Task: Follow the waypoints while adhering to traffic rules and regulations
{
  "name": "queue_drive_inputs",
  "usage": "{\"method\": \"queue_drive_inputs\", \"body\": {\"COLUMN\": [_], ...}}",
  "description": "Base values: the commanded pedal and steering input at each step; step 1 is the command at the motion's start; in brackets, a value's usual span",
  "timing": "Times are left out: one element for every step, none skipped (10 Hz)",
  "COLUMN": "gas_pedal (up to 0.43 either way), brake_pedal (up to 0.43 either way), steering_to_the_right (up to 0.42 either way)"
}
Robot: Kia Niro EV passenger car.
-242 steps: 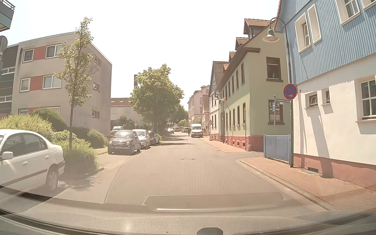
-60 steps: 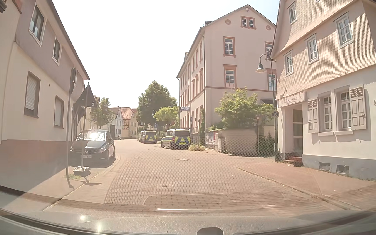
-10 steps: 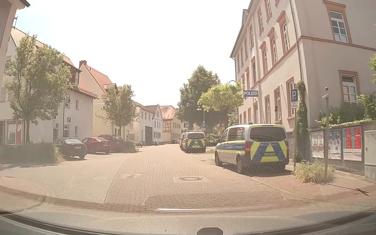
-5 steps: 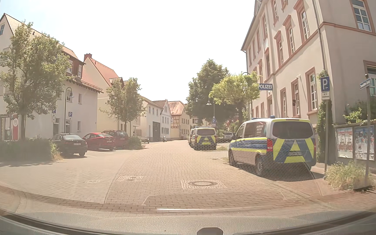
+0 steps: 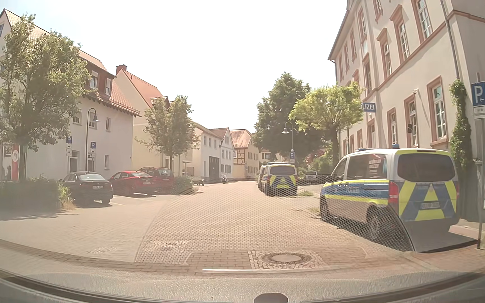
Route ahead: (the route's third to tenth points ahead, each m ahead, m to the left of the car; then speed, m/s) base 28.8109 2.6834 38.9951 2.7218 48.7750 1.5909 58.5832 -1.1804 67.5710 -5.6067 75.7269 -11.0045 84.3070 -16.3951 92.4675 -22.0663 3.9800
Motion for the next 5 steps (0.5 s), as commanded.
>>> {"method": "queue_drive_inputs", "body": {"gas_pedal": [0.220, 0.209, 0.209, 0.197, 0.197], "brake_pedal": [0.000, 0.000, 0.000, 0.000, 0.000], "steering_to_the_right": [-0.101, -0.100, -0.094, -0.087, -0.075]}}
